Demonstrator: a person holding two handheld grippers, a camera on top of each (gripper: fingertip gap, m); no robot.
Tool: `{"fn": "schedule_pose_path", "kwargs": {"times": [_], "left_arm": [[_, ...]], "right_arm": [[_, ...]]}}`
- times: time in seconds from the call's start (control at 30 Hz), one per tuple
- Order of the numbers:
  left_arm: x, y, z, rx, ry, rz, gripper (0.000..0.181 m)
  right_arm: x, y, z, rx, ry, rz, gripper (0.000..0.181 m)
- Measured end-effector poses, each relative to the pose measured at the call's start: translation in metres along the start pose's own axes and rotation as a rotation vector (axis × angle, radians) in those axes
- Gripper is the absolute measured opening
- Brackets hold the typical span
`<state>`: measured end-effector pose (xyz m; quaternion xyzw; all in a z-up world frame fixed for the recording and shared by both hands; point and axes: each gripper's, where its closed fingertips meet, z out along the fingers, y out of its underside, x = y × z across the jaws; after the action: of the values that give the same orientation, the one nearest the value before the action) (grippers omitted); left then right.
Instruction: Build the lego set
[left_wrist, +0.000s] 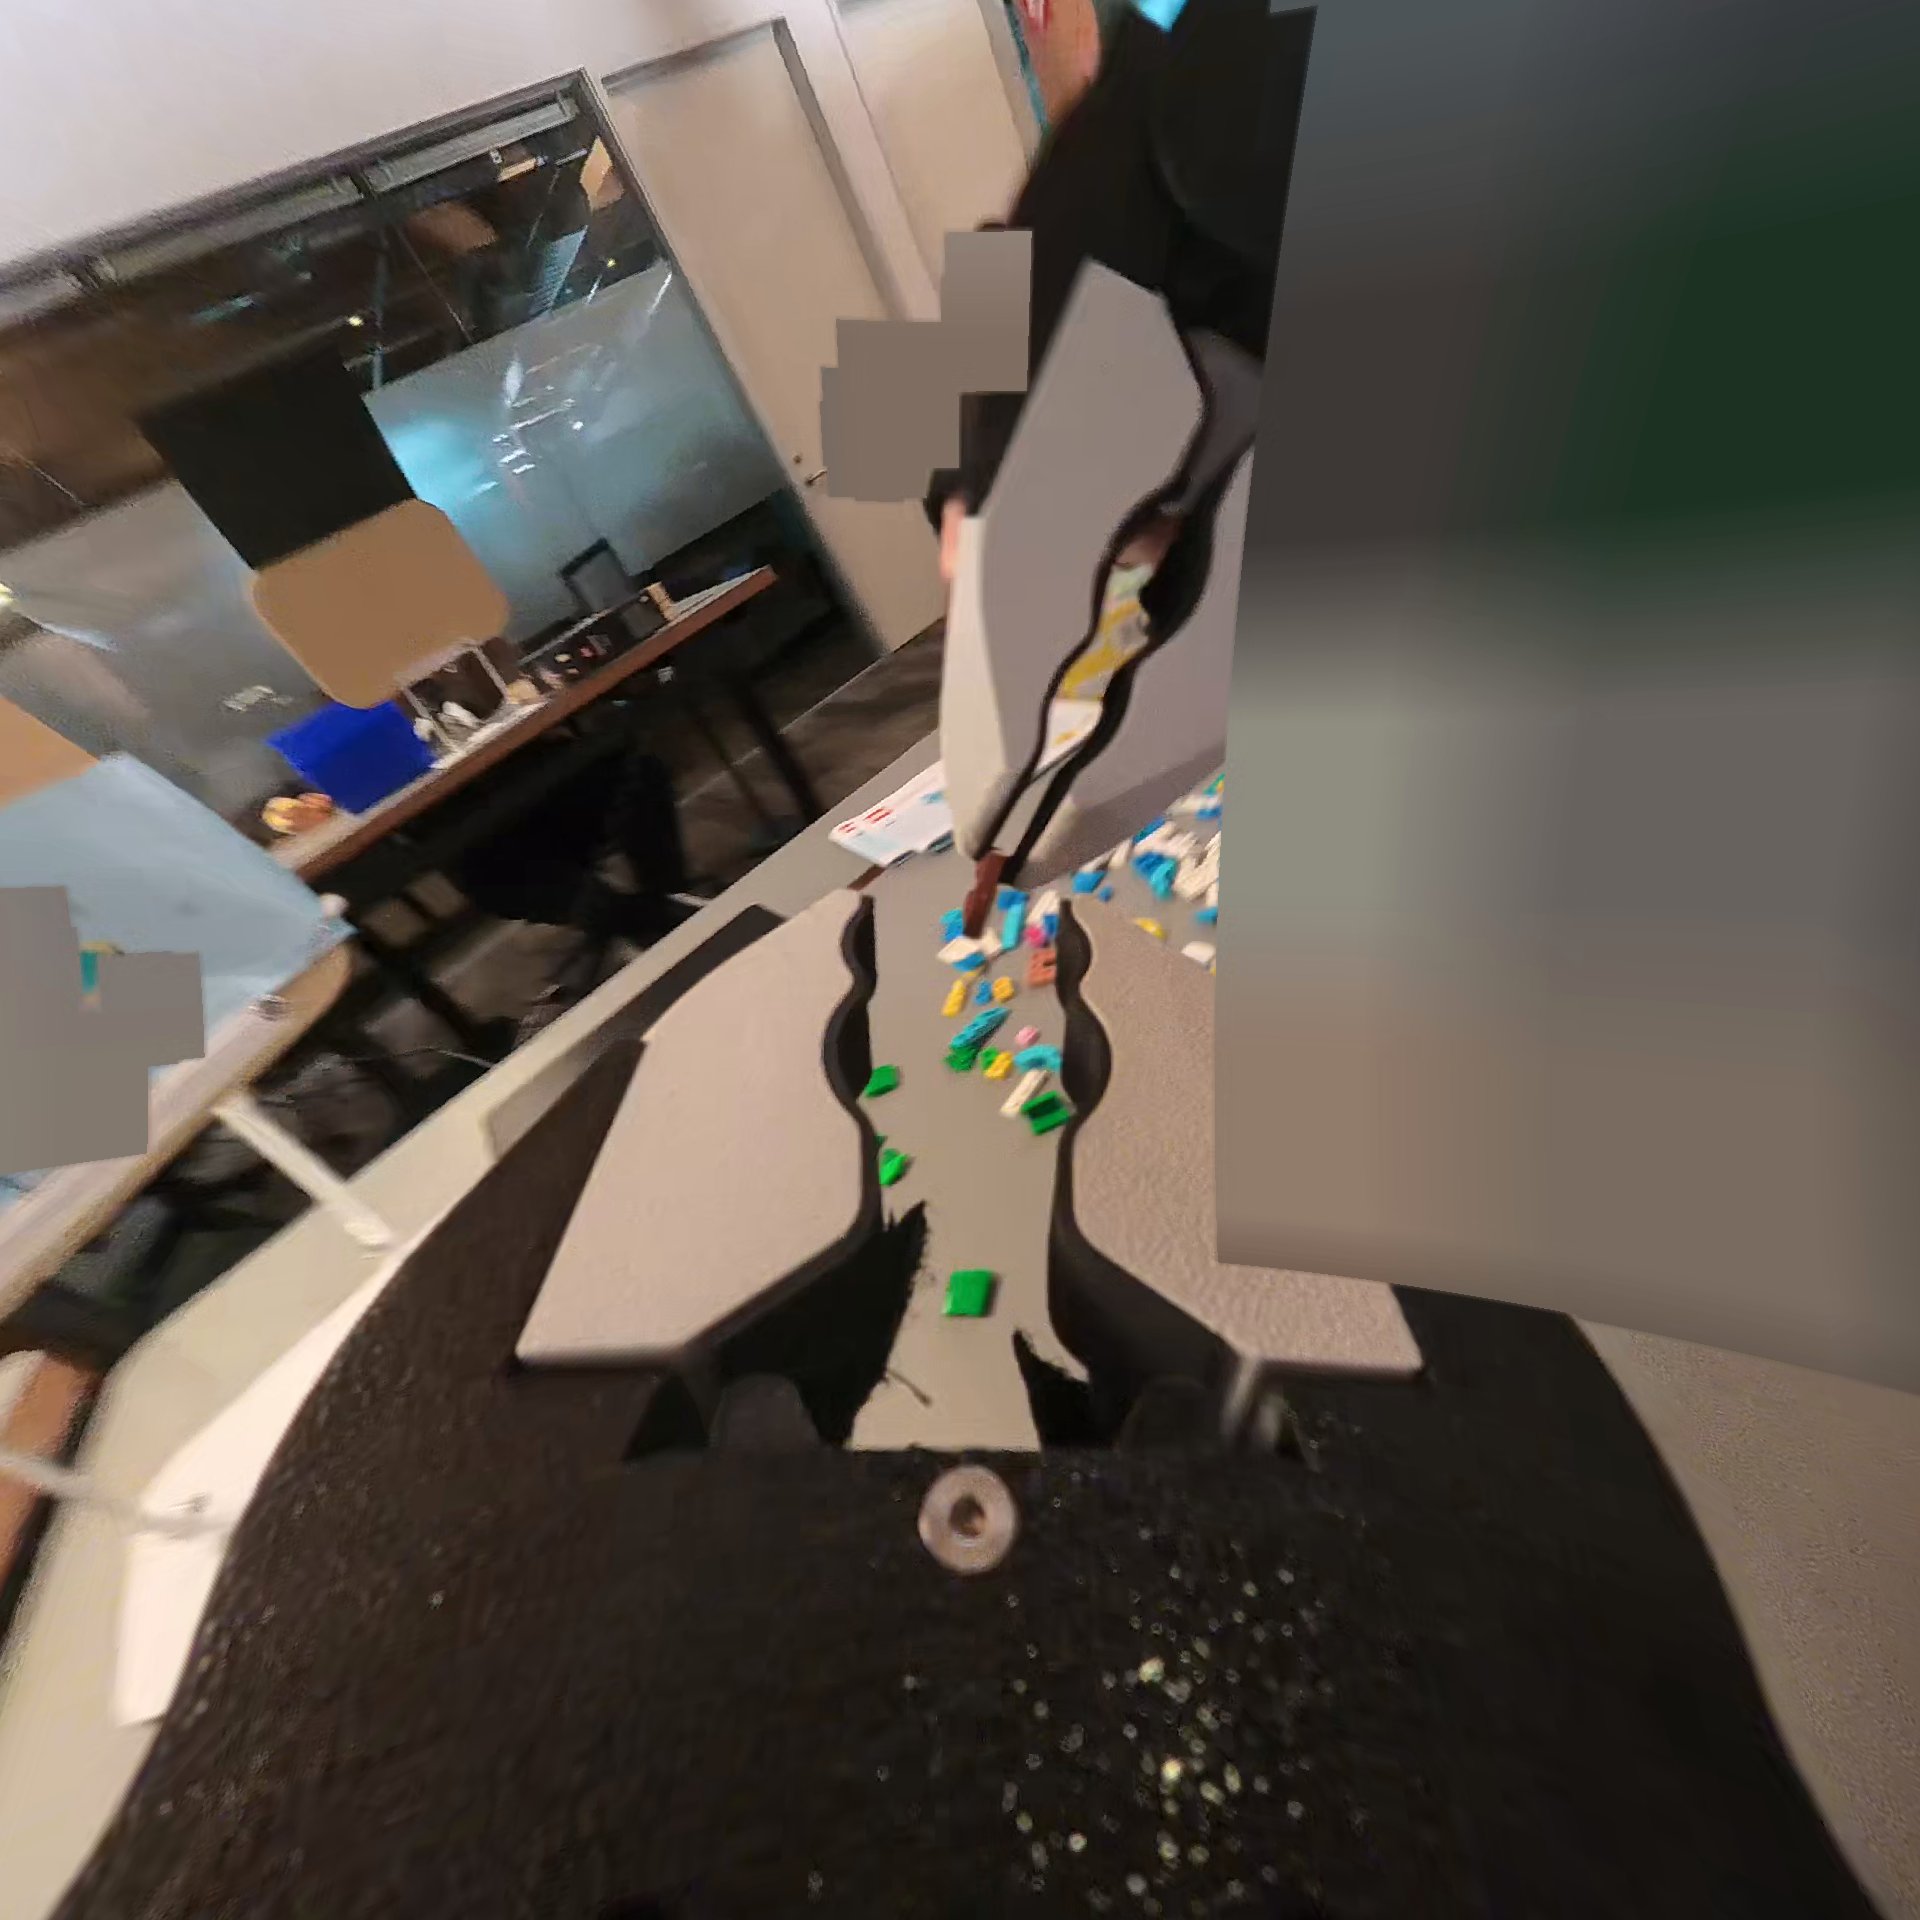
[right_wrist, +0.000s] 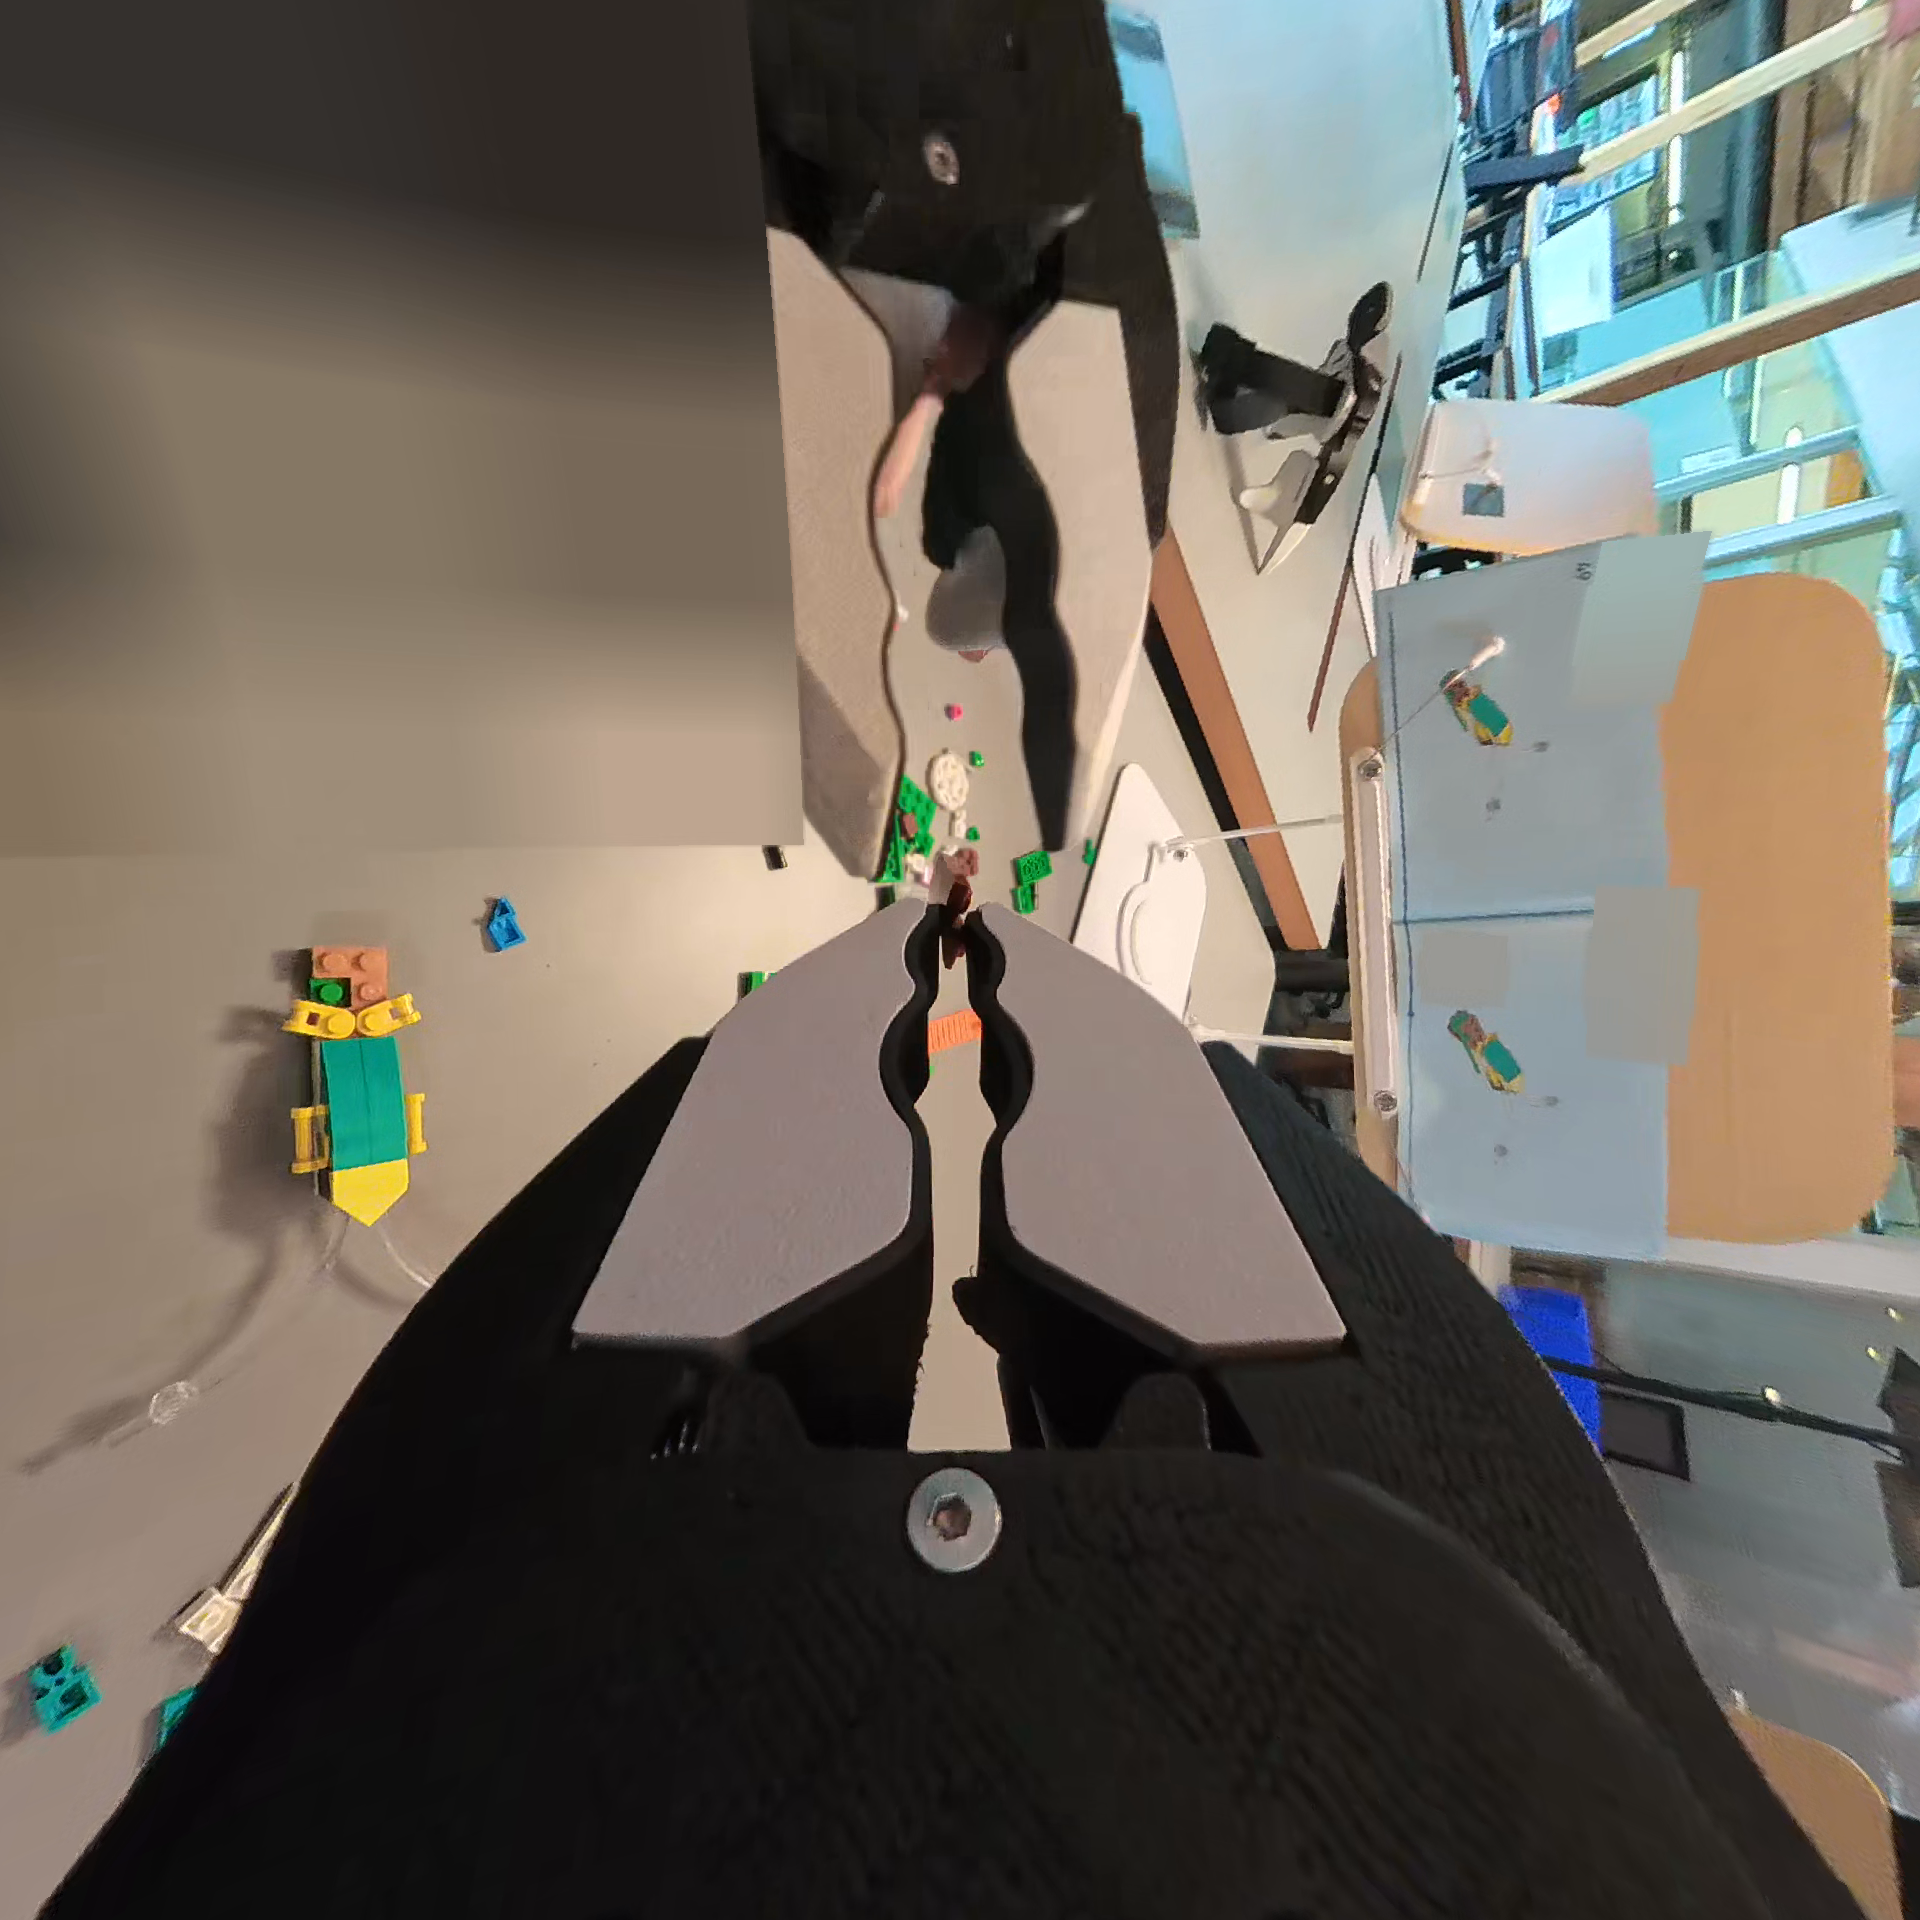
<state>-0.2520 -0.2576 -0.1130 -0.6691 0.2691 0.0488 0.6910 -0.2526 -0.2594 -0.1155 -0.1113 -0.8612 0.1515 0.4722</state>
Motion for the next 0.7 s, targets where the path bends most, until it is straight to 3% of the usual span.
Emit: {"fn": "schedule_pose_path", "kwargs": {"times": [0.23,0.4,0.53,0.7], "left_arm": [[0.003,0.007,0.004,-0.079,-0.08,0.239,0.006],[0.001,0.003,0.0,-0.06,-0.126,0.399,0.004],[0.009,-0.002,-0.002,0.006,-0.069,0.426,0.004],[0.012,-0.006,-0.004,0.047,-0.04,0.397,0.005]], "right_arm": [[-0.004,-0.001,0.002,-0.002,-0.019,-0.005,0.003],[-0.001,-0.005,0.001,0.048,-0.003,0.047,0.007],[-0.004,-0.009,-0.003,0.081,-0.032,0.073,0.015],[-0.007,-0.005,-0.002,0.054,-0.046,0.044,0.007]]}}
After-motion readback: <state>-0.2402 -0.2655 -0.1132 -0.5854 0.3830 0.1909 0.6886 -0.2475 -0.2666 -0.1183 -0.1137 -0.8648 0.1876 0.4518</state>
